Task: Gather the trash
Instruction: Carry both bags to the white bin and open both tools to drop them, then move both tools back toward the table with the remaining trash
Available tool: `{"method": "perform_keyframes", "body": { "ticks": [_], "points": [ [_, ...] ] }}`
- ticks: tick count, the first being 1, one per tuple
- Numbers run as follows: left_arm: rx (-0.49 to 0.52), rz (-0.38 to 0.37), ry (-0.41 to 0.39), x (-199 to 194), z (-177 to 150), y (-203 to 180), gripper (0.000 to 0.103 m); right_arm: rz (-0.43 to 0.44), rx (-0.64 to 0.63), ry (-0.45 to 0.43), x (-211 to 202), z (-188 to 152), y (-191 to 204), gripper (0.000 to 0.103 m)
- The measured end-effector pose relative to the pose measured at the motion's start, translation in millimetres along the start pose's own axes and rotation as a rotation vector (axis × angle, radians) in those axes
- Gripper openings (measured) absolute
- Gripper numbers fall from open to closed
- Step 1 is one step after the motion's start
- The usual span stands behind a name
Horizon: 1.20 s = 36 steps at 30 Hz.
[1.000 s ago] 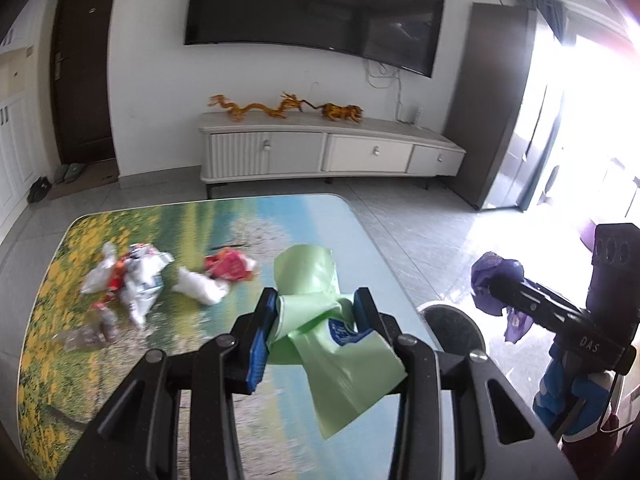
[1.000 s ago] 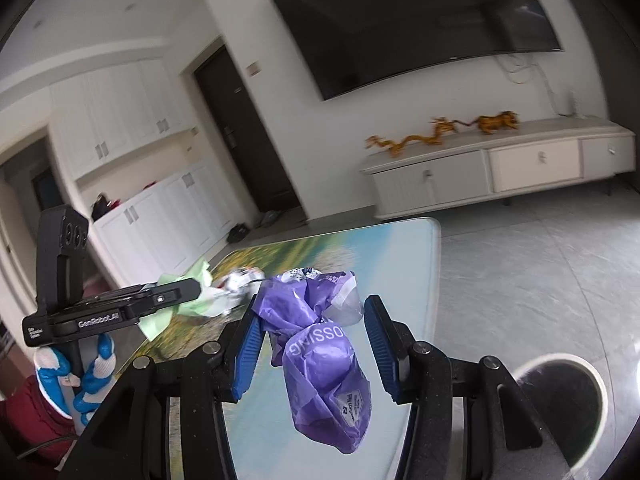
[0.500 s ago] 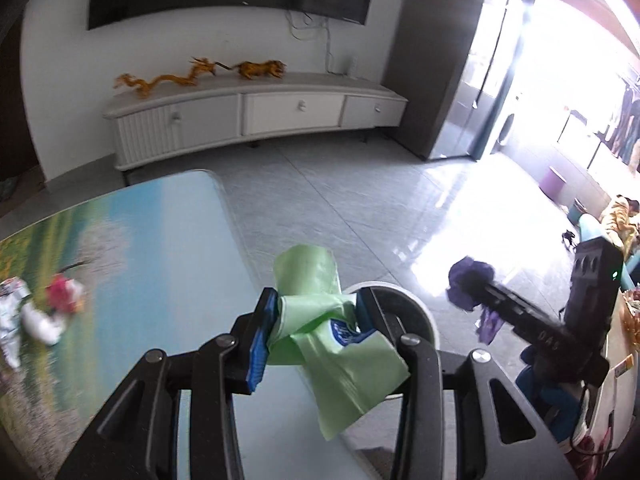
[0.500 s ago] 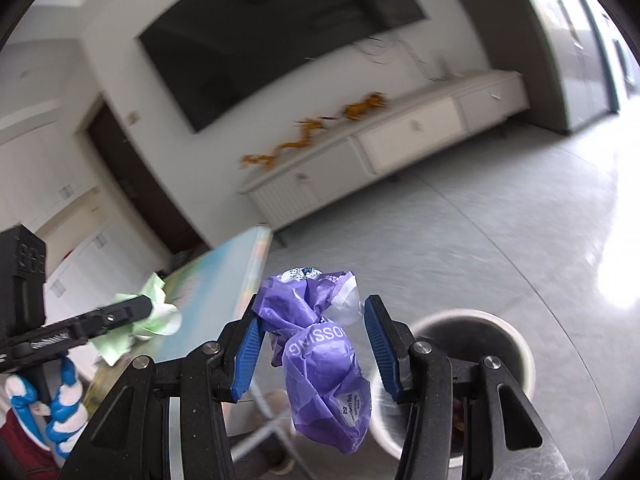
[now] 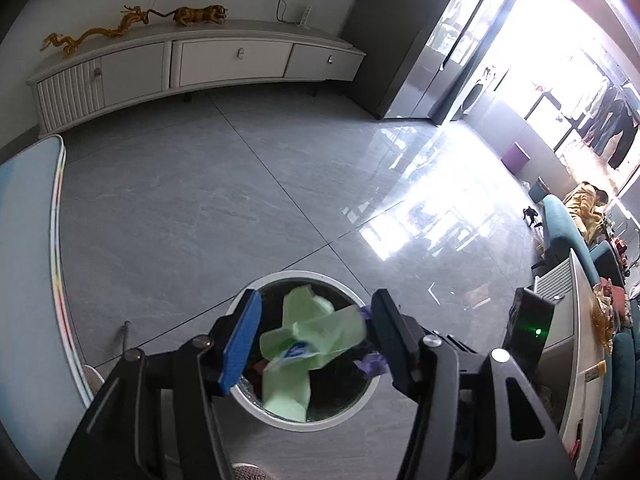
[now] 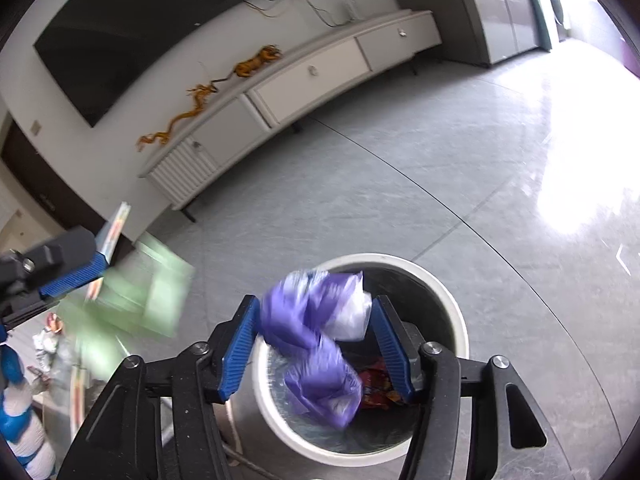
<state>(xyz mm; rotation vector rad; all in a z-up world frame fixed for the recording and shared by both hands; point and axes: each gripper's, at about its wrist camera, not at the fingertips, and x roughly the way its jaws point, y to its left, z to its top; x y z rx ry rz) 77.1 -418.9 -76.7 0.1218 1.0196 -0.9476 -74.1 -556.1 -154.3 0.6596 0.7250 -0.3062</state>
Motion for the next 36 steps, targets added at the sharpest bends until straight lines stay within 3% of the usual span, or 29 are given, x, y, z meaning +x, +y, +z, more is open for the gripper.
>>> {"method": "perform_keyframes", "body": {
  "ticks": [6,13,16,22,26,36],
  "points": [
    [-0.022,0.002,0.002,4.7,4.1,6.3,0.064,-0.041,0.028,-0.006,0.5,0.0,-5.8,0.061],
    [-0.031,0.176,-0.126,-28.3,-2.0,22.9,0.066,-0.101,-0.007,-0.079,-18.4,6.5,20.7,0.066],
    [-0.042,0.251,-0.186,-52.9,-7.5,31.1,0.075,-0.115,-0.029,-0.117,-29.2,8.0,37.7,0.068],
    [-0.072,0.361,-0.291,-106.1,-22.0,48.3,0.075,-0.129,-0.067,-0.176,-46.2,5.9,74.1,0.074],
    [-0.031,0.492,-0.414,-151.6,-37.5,50.4,0.075,-0.105,-0.088,-0.205,-59.2,2.7,99.7,0.08],
    [-0.074,0.604,-0.499,-227.9,-77.2,65.0,0.075,-0.062,-0.171,-0.324,-104.8,-8.8,170.9,0.095]
  ]
}}
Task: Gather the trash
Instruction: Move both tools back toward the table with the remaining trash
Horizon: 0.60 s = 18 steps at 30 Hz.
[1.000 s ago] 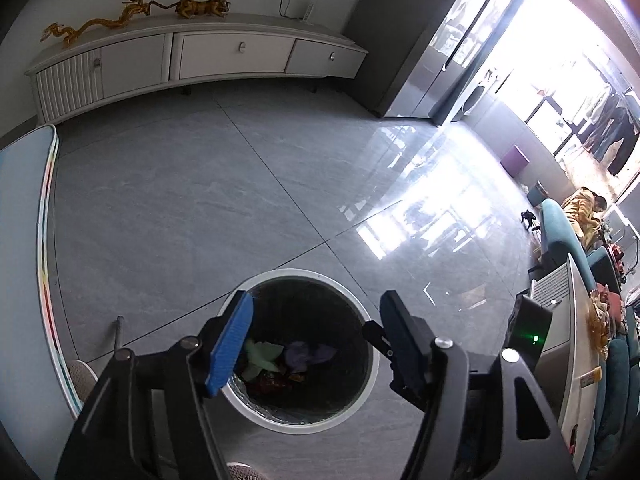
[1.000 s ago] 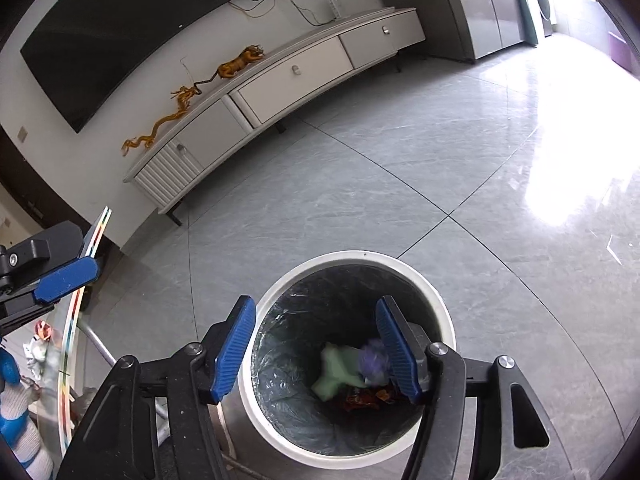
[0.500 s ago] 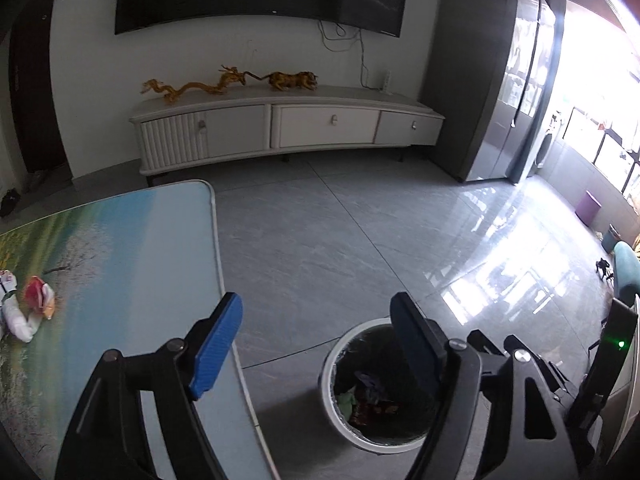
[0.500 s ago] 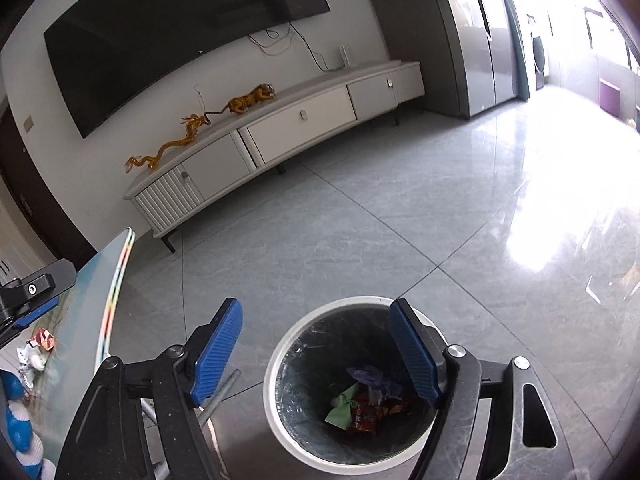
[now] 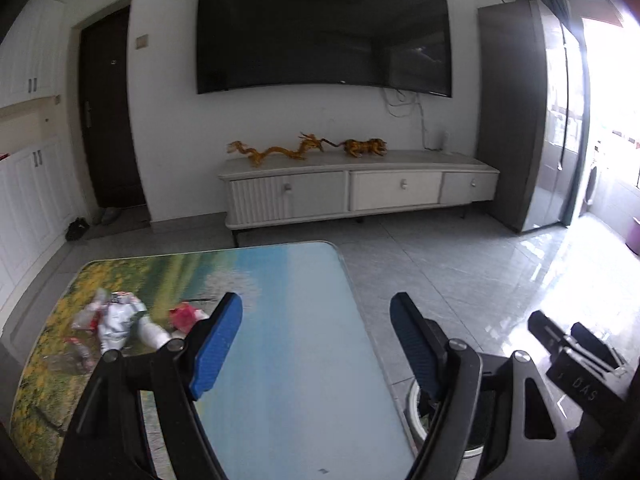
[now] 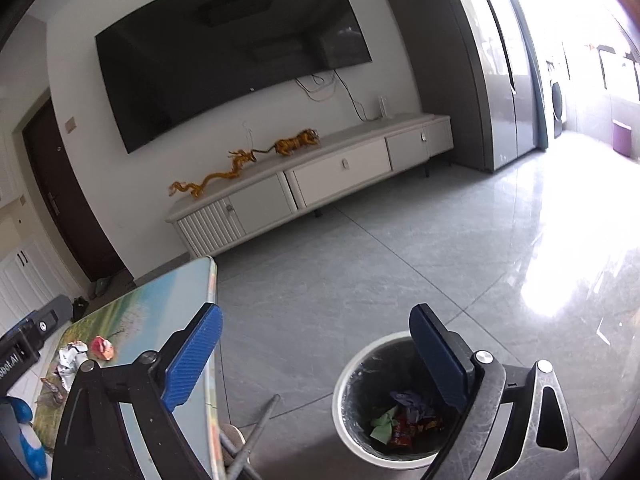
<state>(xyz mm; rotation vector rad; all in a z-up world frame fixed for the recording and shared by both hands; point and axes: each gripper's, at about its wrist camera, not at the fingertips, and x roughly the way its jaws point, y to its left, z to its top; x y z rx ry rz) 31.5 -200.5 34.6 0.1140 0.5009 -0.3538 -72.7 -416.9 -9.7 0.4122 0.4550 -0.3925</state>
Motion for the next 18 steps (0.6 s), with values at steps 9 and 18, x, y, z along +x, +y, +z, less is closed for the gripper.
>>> {"method": "perform_keyframes", "body": {
  "ticks": [9,18],
  "points": [
    [-0.113,0.093,-0.09,-56.2,0.3,59.2,0.08,0.095,-0.017,-0.05,-41.4,5.2,47.8,0.096],
    [-0.157,0.172,-0.19,-117.1,-4.5,92.7,0.081,0.146,-0.084,-0.1,-76.2,1.0,82.9,0.103]
  ]
}}
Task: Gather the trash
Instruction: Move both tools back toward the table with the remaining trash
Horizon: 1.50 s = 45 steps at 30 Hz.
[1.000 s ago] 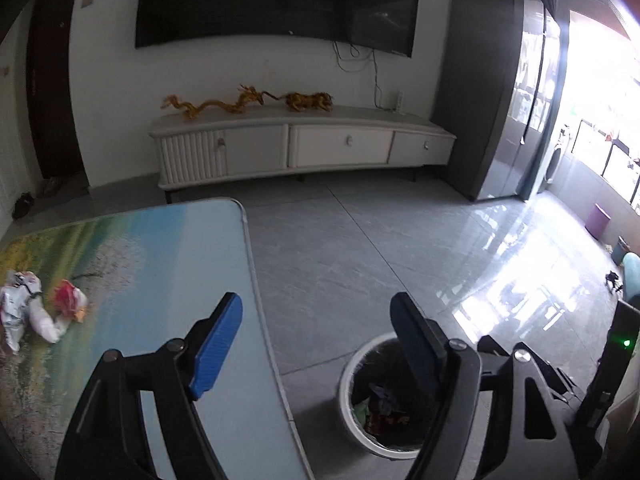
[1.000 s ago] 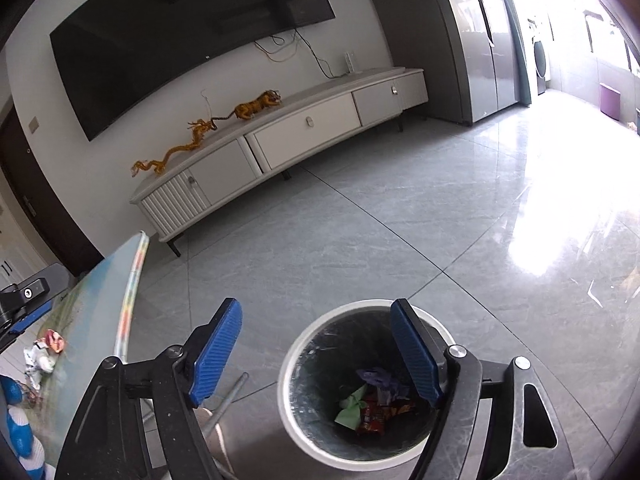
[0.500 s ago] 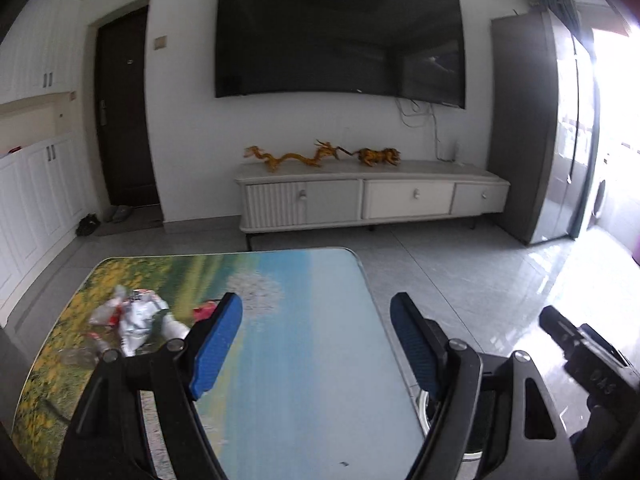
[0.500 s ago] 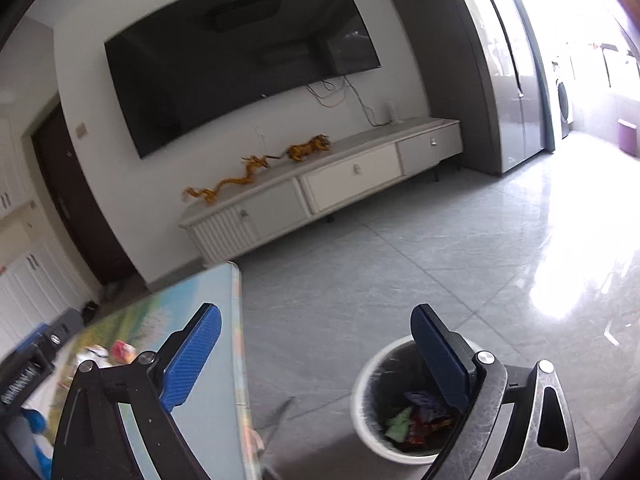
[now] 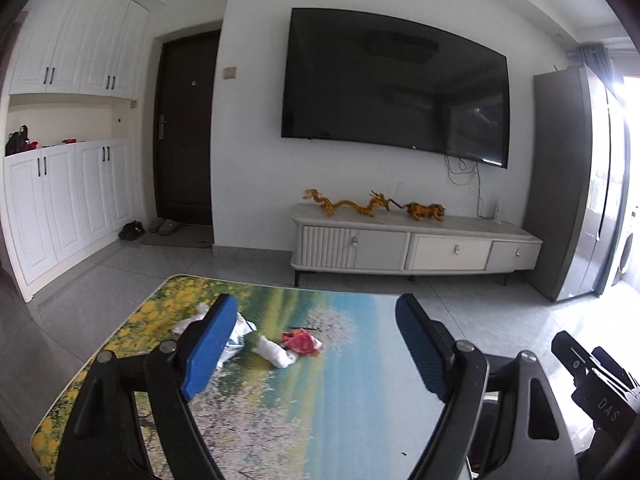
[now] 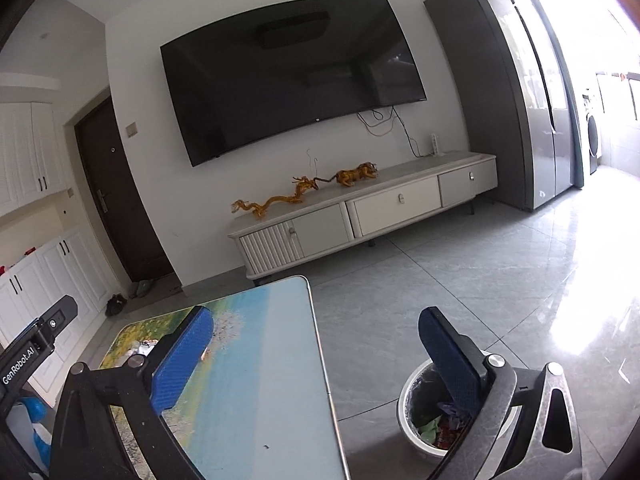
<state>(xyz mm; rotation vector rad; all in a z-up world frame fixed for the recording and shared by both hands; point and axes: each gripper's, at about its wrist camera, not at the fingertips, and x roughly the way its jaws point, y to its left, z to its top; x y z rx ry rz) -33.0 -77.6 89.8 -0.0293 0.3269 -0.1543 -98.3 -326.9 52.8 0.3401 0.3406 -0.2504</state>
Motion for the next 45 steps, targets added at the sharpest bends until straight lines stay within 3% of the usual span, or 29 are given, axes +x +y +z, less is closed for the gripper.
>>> {"method": "perform_keyframes", "body": {
  "ticks": [8,22,45],
  "points": [
    [-0.028,0.042,-0.042,-29.8,7.8,18.3,0.081,0.022,-0.016,-0.039,-19.7,1.3,13.8,0.103],
    [-0.051,0.051,-0.103,-59.0,11.3,27.9,0.082,0.073,-0.007,-0.11,-42.6,7.3,23.9,0.103],
    [-0.018,0.016,0.031,3.6,-6.6,35.4,0.082,0.08,-0.079,0.041,4.0,-19.1,53.4,0.103]
  ]
}}
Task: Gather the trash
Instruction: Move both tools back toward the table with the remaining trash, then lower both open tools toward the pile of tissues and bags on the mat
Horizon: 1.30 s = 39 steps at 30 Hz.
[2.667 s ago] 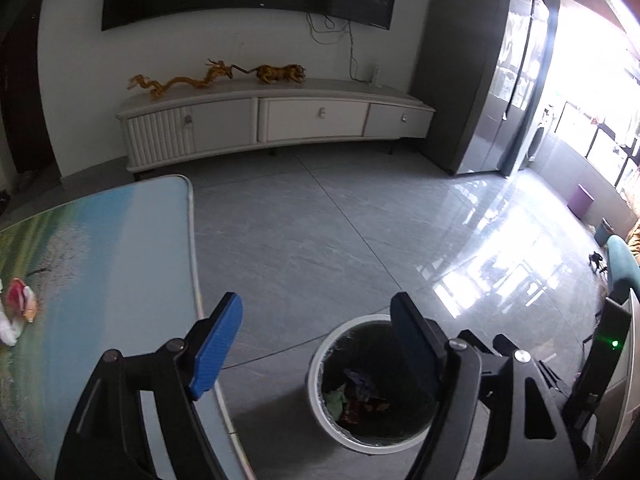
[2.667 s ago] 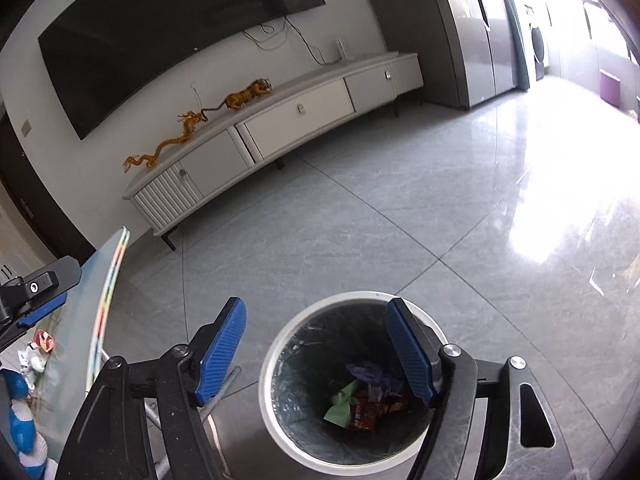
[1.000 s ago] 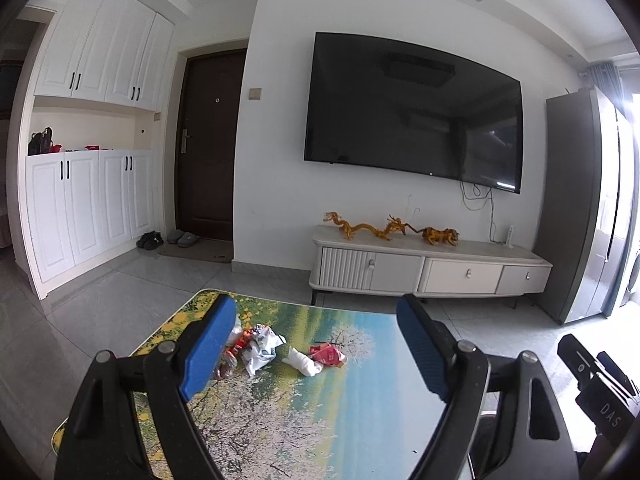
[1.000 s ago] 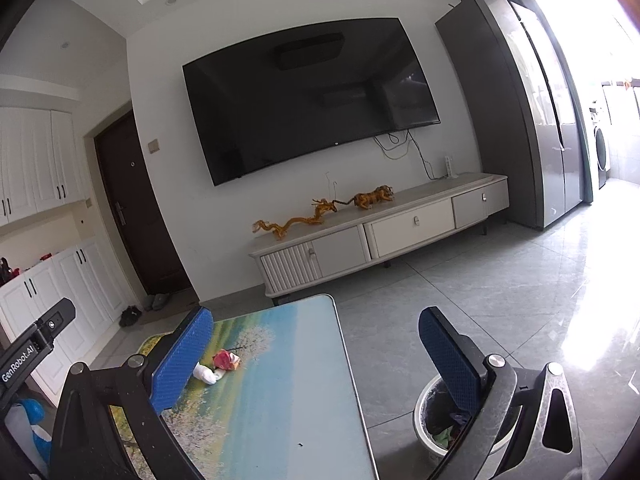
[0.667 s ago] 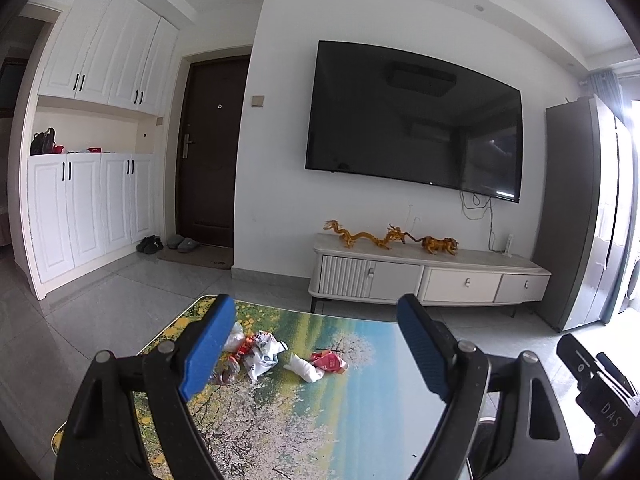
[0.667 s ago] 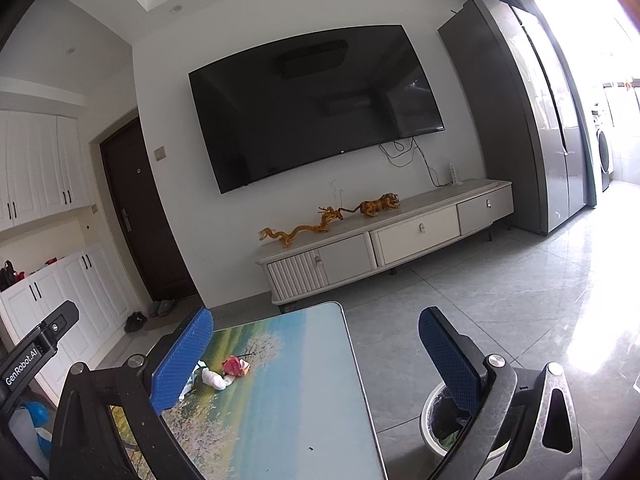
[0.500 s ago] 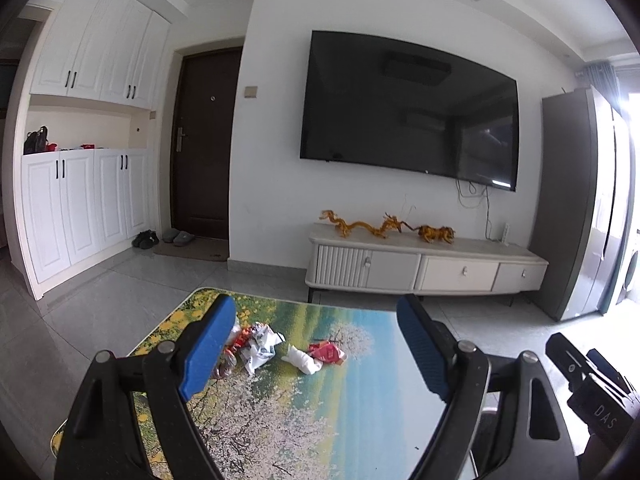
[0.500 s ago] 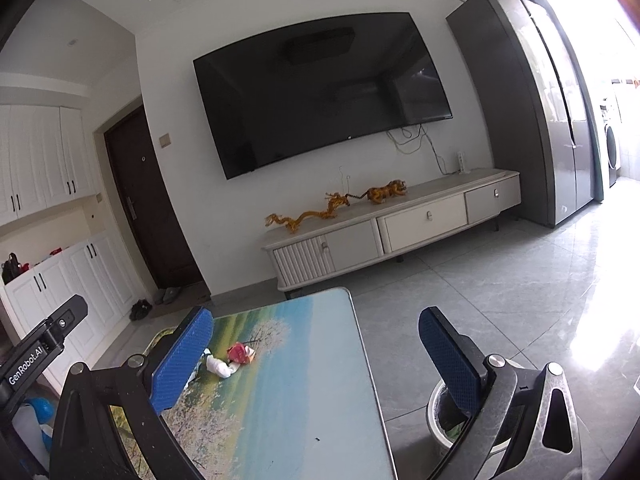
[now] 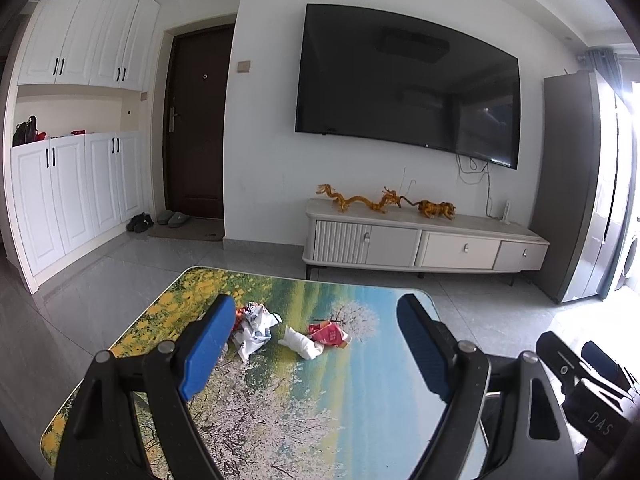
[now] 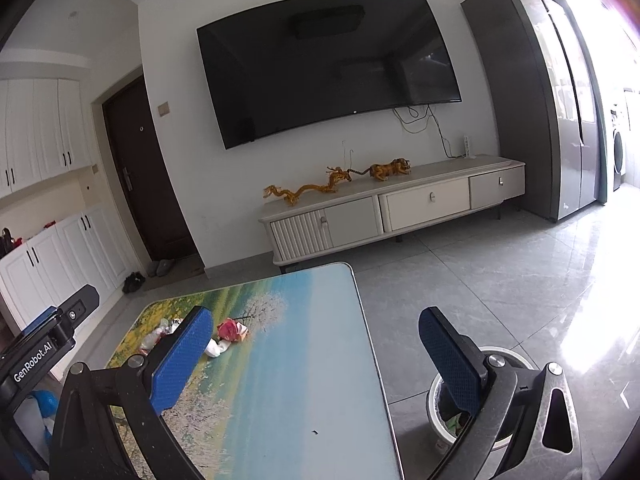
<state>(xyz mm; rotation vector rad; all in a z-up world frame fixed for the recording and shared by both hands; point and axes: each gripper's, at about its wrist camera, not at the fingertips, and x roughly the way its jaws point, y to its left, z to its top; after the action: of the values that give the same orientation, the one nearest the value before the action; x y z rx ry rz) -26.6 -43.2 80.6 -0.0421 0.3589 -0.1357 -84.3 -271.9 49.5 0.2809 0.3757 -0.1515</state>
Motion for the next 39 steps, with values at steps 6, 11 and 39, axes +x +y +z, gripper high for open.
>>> {"method": "perform_keyframes", "body": {
  "ticks": [6,11,39],
  "points": [
    [-0.005,0.006,0.036,22.8,-4.0,4.7,0.082,-0.013,-0.01,0.038,18.1,-7.9,4.9,0.103],
    [-0.004,0.008,0.068,42.8,-9.1,7.2,0.082,-0.022,-0.005,0.076,34.8,-14.6,3.4,0.103],
    [-0.028,-0.009,0.212,114.3,-38.6,24.3,0.082,-0.014,-0.06,0.232,102.7,-33.8,16.5,0.085]
  ]
}}
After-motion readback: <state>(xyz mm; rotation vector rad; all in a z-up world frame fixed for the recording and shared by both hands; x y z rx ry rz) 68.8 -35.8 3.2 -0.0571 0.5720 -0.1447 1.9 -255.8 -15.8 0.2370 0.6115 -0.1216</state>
